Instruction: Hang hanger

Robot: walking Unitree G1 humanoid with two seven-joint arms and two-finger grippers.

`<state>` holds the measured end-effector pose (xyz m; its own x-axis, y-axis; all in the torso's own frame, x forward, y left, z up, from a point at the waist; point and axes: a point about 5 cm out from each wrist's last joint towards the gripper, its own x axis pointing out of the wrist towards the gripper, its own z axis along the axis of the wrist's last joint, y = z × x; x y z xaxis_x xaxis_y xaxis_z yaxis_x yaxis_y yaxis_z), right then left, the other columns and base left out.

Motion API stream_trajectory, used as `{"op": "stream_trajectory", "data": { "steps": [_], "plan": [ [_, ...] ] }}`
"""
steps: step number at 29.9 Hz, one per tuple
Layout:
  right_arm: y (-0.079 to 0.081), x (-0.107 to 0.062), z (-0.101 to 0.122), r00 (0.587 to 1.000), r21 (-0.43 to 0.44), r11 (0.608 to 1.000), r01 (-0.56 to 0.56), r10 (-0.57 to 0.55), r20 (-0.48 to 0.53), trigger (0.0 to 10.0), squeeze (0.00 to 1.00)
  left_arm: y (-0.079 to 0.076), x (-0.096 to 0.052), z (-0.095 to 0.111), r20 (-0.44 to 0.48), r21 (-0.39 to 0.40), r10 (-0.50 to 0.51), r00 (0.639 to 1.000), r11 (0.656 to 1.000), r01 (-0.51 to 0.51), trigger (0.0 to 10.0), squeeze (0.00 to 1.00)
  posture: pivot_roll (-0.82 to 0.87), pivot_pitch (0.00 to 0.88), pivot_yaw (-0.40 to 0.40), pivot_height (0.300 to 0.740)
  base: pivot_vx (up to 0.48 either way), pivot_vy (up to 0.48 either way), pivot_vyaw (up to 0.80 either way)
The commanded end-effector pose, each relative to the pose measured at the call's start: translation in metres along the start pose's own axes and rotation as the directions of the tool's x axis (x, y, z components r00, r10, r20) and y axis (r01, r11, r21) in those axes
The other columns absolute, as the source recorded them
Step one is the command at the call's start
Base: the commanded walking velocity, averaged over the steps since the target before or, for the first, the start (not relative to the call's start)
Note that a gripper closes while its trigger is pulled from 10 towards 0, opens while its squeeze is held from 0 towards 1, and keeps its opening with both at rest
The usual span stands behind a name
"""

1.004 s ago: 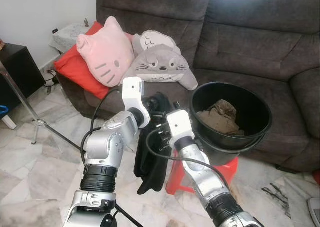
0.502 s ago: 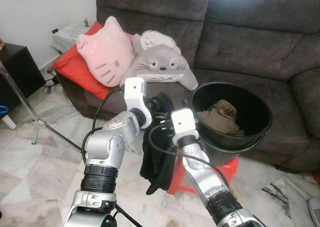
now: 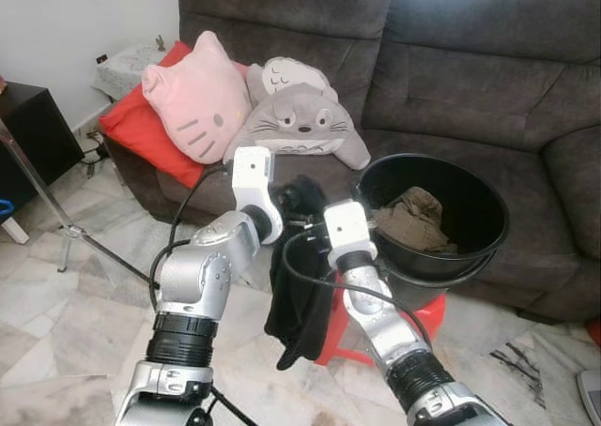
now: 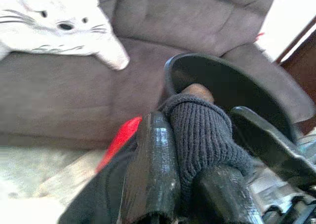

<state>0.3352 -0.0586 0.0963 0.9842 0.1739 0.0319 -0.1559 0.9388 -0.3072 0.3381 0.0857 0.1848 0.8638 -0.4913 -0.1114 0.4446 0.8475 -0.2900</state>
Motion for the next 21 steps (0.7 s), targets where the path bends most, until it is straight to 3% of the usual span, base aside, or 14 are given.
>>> {"op": "stream_trajectory", "data": {
  "steps": [1,8,21],
  "plan": [
    [-0.005,-0.004,-0.024,0.989,-0.035,0.999,0.010,-0.015,-0.148,10.0,0.00,-0.011,-0.001,0.010,0.037,0.025,-0.052,0.998,0.998,0.051,0.0,0.00,-0.01,0.000,0.016,0.740,0.000,0.000,0.00],
    [0.005,-0.008,-0.033,0.975,-0.046,0.996,-0.071,0.060,-0.213,10.0,0.00,-0.010,-0.001,0.006,0.021,0.048,-0.051,0.998,0.998,0.050,0.0,0.00,-0.01,0.000,0.016,0.740,0.000,0.000,0.00],
    [0.006,-0.007,-0.034,0.971,-0.045,0.995,-0.084,0.071,-0.228,10.0,0.00,-0.010,-0.002,0.006,0.019,0.057,-0.051,0.999,0.997,0.050,0.0,0.00,-0.01,0.000,0.016,0.740,0.000,0.000,0.00]
  ]
}}
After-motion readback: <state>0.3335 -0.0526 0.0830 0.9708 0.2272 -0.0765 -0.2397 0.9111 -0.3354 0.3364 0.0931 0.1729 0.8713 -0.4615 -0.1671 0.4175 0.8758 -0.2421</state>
